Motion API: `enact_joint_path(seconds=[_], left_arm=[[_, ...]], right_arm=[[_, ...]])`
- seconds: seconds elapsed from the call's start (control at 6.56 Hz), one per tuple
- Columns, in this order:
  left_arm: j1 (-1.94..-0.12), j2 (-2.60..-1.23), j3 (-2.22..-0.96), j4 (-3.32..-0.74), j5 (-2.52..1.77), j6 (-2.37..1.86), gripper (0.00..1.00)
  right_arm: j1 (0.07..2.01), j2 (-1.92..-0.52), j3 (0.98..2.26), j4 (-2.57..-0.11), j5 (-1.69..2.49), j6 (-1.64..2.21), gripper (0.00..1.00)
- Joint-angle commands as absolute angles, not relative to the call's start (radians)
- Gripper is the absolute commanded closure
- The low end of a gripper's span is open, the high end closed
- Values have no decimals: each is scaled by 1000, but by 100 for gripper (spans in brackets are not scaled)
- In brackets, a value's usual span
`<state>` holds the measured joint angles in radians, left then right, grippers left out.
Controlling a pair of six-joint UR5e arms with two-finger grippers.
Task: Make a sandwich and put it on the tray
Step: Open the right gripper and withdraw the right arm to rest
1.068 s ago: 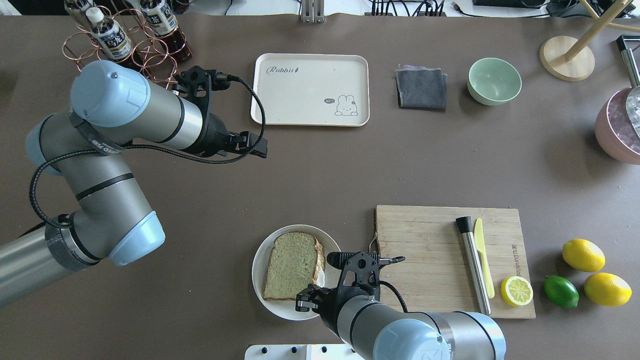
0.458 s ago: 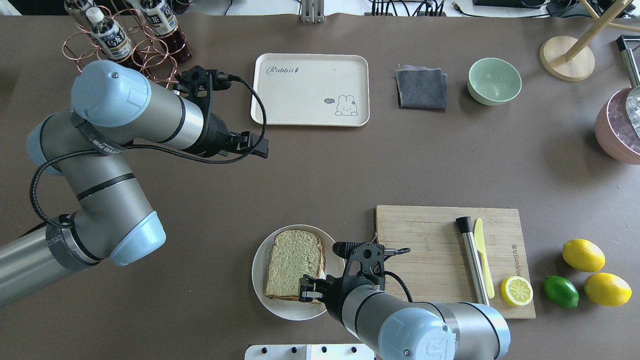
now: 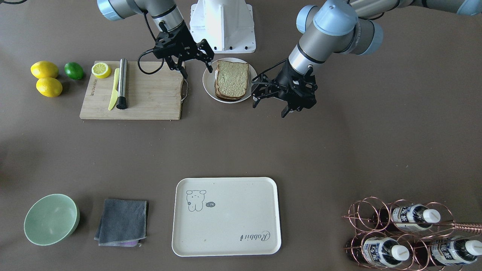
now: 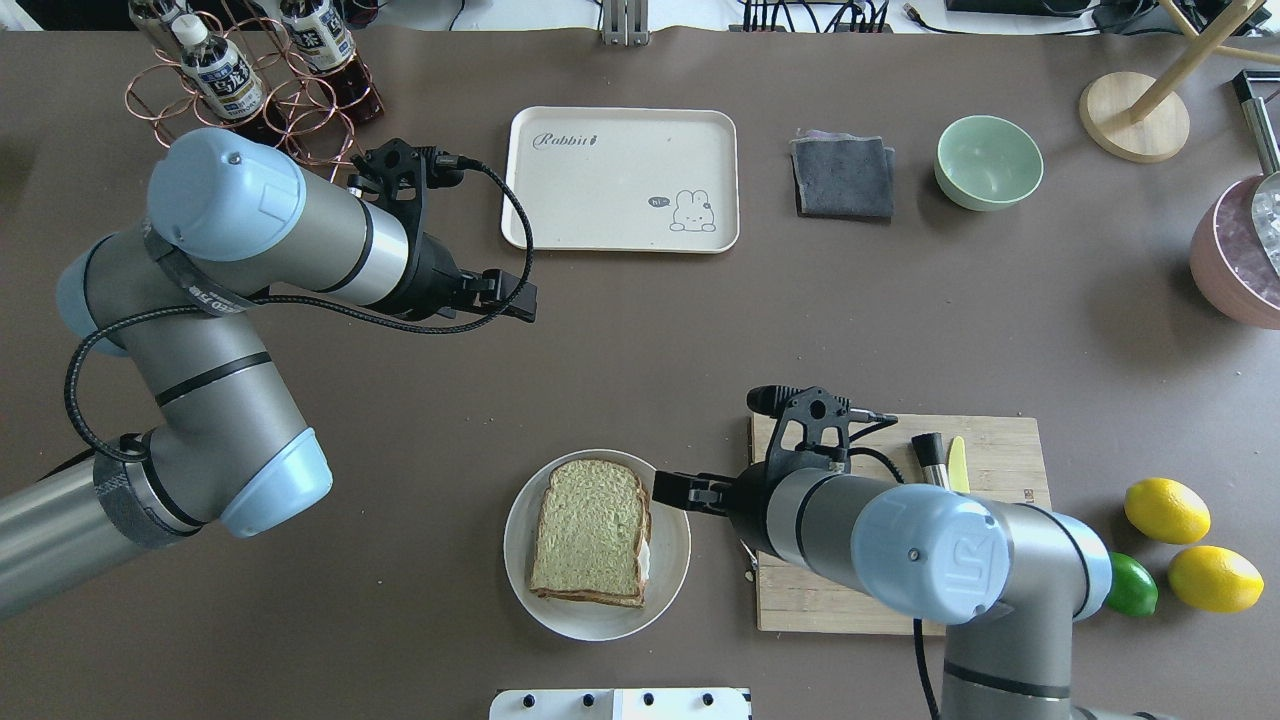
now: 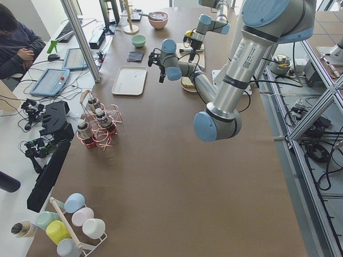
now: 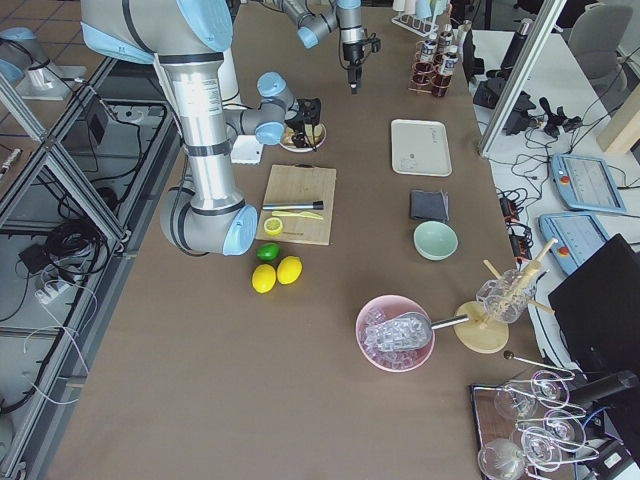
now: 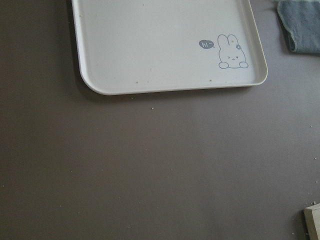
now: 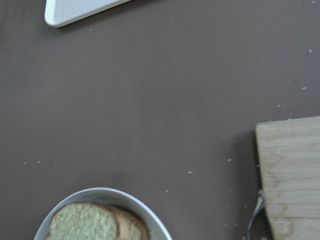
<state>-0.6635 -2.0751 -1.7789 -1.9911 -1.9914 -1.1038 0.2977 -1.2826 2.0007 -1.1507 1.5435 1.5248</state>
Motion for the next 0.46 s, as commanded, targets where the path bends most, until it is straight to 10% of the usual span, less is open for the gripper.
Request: enact_joint_path(seconds=[0.0, 0.31], left_arm=[[-649, -2069, -1782, -1990, -1990, -1112, 1], [-623, -2034, -1805, -1991, -1983, -1135, 1]], right_arm=[[546, -1386, 1997, -1166, 1790, 1390, 0], [838, -1431, 1971, -1332, 2042, 1048, 0]])
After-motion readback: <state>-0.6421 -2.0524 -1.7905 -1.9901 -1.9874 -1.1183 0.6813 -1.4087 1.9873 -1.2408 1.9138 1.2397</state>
